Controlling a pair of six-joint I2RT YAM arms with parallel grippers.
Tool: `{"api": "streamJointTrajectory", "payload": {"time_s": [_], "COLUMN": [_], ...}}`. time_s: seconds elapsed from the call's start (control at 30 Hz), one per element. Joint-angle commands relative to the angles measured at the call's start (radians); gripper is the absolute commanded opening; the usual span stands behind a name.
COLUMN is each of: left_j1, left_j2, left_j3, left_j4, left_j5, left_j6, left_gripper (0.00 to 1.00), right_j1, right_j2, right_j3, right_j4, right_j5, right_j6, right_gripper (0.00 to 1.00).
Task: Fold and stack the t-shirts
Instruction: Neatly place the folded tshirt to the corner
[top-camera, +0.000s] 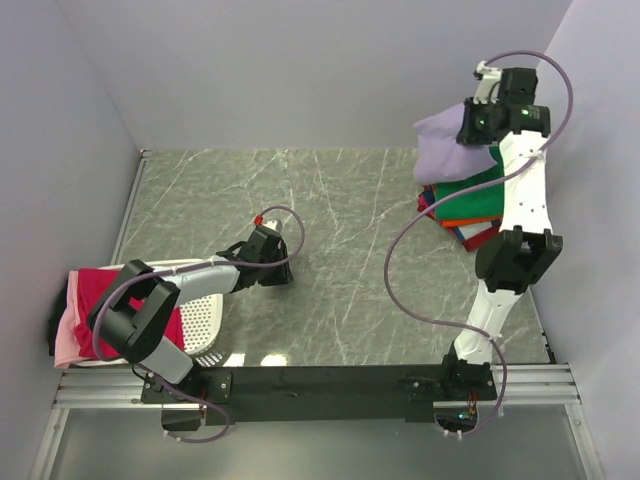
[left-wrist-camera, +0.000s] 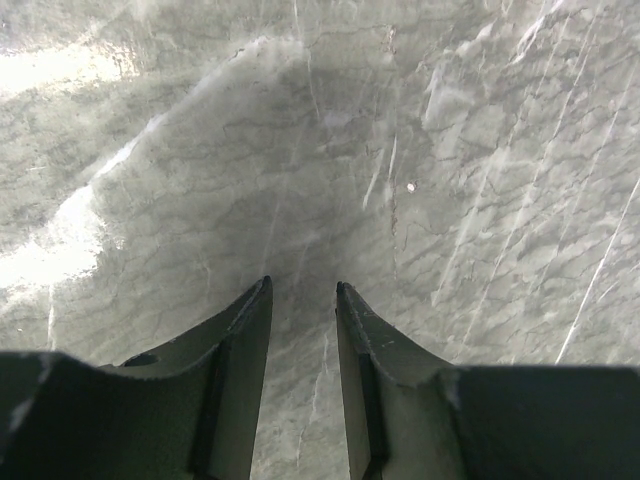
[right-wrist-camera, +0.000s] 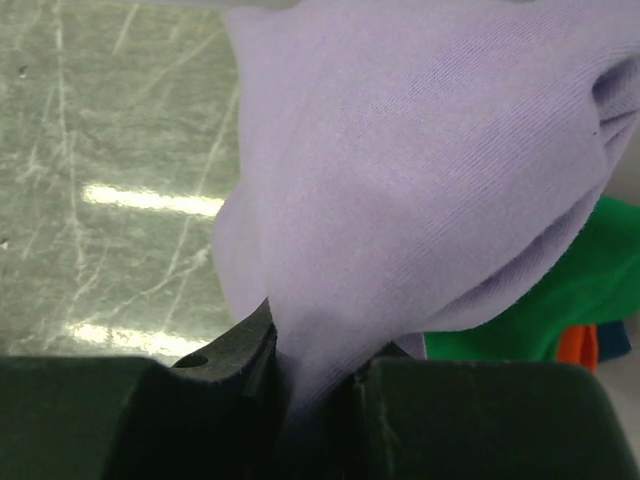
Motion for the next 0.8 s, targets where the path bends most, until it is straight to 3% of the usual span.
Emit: {"api": "streamJointTrajectory", "payload": {"time_s": [0.0, 0.33, 0.67, 0.7, 0.77], "left_j1": [0.002, -0.001, -0.006, -0.006, -0.006], "left_j2": [0.01, 0.027, -0.002, -0.001, -0.001], "left_j3": [0.018, 0.042, 0.052, 0.058, 0.061], "left_j4": [0.004, -0.022, -0.049, -0.05, -0.056], "left_j5": [0.007, 0.004, -0.021, -0.022, -0.024], "left_j6": [0.004, -0.002, -0.008, -0.008, -0.007], "left_gripper": [0.38, 0.38, 0.38, 0.38, 0.38], "right_j1": [-0.062, -0.15, -0.173, -0.174, -0.173], "right_j2": [-0.054, -0.079, -0.085, -0.094, -0.103], "right_j3": [-0.021, -0.176, -0.217, -0.226, -0.246], "right_j4": [-0.001, 0.07, 0.169, 0.179, 0.208], "right_j5": [-0.06, 0.027, 0.301, 0.324, 0.34], "right_j6": [-0.029, 0.023, 0.104, 0.113, 0.124], "right_gripper": [0.0, 0.0, 0.01, 0.03, 0.25]}}
